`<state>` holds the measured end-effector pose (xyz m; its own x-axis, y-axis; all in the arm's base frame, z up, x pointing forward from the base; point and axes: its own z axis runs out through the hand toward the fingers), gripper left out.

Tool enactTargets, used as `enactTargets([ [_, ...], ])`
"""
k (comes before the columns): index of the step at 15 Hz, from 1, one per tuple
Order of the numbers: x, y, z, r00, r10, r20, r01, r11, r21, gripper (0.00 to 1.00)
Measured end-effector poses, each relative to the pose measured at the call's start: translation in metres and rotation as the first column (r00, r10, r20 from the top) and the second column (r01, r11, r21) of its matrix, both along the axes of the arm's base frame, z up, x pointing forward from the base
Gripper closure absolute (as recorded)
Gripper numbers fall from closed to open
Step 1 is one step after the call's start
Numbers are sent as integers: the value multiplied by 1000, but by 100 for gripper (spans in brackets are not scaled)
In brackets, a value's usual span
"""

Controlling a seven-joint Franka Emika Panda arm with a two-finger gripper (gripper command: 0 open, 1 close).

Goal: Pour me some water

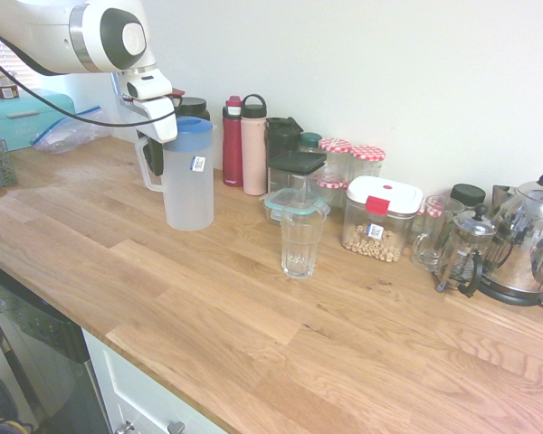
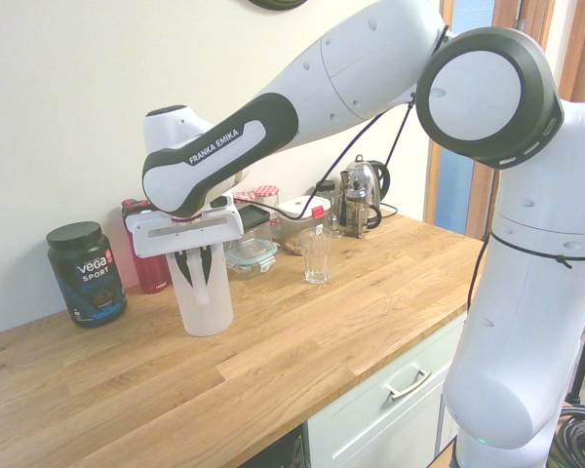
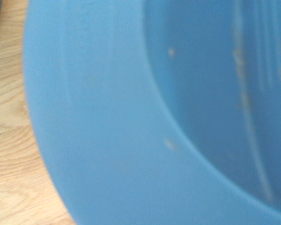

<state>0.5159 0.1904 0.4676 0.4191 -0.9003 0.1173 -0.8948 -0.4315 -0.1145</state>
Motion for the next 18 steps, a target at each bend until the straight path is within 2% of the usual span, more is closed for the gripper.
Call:
enactTargets([
  [4,-2,0,0,998,55,5,-55,998,-7,100],
  [6,-8,-1,1,990,140,-2,-140,990,-25,100],
  [10,-22,-19,26,939,342,13,-342,939,-35,100],
  [12,-28,-35,40,893,450,26,-449,893,-18,100],
  [14,-33,-63,57,832,554,6,-554,832,-33,100],
  [16,-38,-101,79,763,646,-6,-645,762,-47,100],
  [18,-43,-141,105,684,730,-15,-729,682,-54,100],
])
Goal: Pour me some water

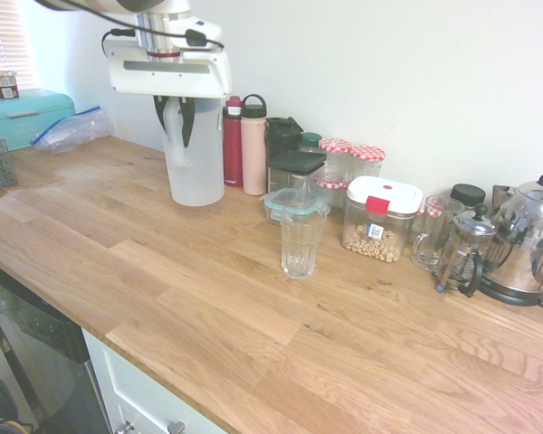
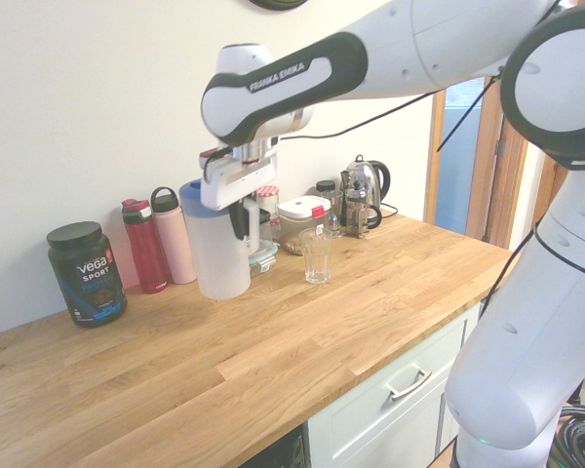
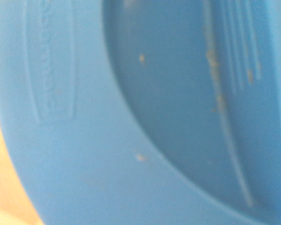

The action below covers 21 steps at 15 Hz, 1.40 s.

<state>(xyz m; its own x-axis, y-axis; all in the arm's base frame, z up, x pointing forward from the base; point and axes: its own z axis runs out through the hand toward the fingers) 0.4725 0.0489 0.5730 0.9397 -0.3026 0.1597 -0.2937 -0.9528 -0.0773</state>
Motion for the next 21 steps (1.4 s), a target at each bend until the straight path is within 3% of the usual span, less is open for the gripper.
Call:
enactTargets([
  [4,0,-89,57,980,200,-10,-200,979,-49,100],
  [9,29,-197,105,970,240,-40,-243,957,-158,100],
  [14,74,-261,91,965,239,-111,-259,939,-225,100],
  [21,71,-334,55,943,226,-244,-300,893,-336,100],
])
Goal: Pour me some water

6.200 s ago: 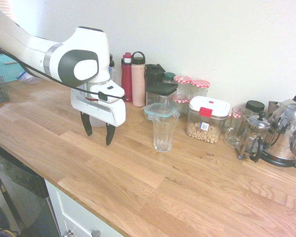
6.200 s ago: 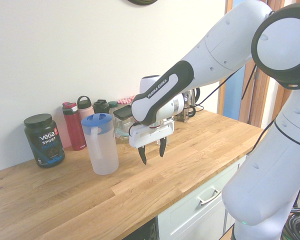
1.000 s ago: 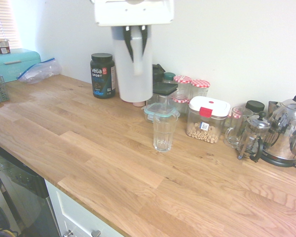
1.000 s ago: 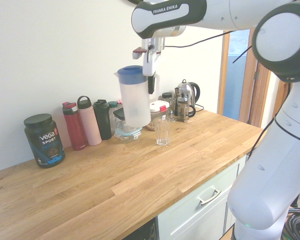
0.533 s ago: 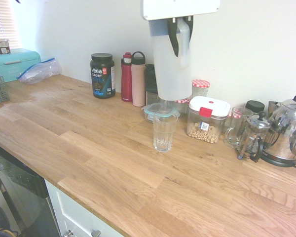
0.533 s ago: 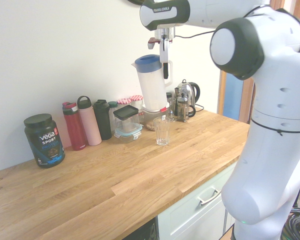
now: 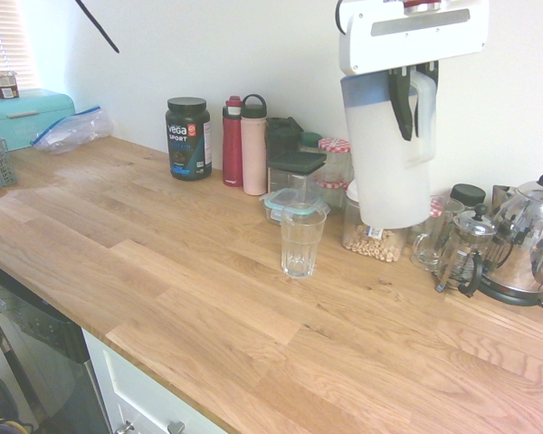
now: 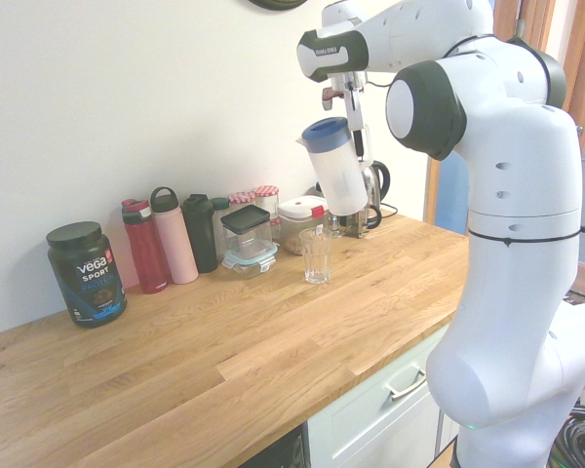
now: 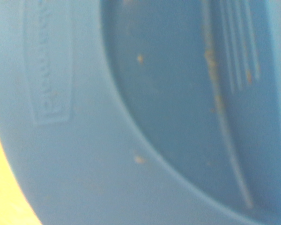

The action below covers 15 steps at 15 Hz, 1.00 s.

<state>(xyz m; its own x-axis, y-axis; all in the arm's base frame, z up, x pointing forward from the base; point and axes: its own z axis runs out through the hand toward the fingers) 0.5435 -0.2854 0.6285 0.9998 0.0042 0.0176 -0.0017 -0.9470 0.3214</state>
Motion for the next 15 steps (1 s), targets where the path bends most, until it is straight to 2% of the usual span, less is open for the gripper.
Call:
enactTargets([
  [4,-3,-8,-38,997,36,-65,-42,995,-96,100],
  [11,-43,32,-71,984,131,-118,-150,973,-176,100],
  [15,-58,51,-93,978,153,-143,-180,963,-202,100],
])
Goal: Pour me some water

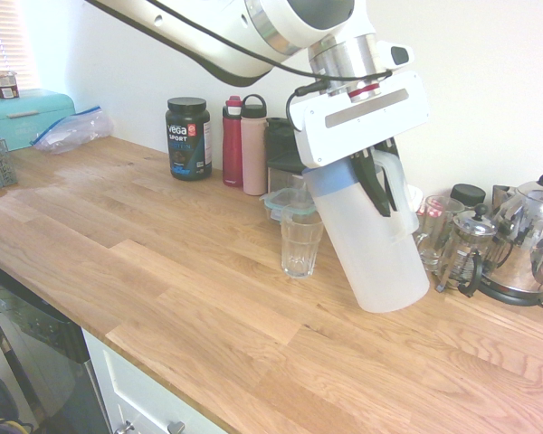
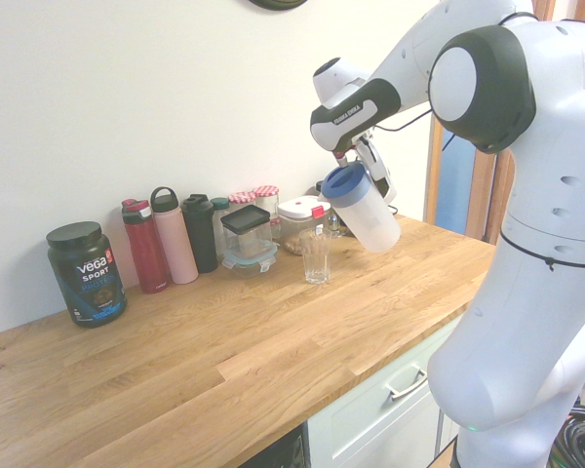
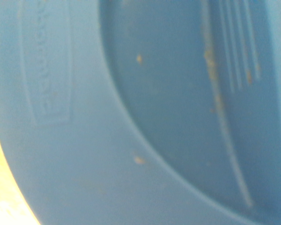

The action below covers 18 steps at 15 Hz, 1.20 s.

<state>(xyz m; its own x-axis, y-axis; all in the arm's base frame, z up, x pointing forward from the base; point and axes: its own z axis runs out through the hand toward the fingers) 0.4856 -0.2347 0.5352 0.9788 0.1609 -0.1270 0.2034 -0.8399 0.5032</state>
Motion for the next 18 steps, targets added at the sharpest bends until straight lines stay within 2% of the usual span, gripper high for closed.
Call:
enactTargets([
  [7,3,23,-12,998,38,-42,-44,988,-147,100],
  [13,2,50,-32,991,69,-114,-100,948,-302,100],
  [18,-2,50,-32,990,70,-126,-113,917,-382,100],
])
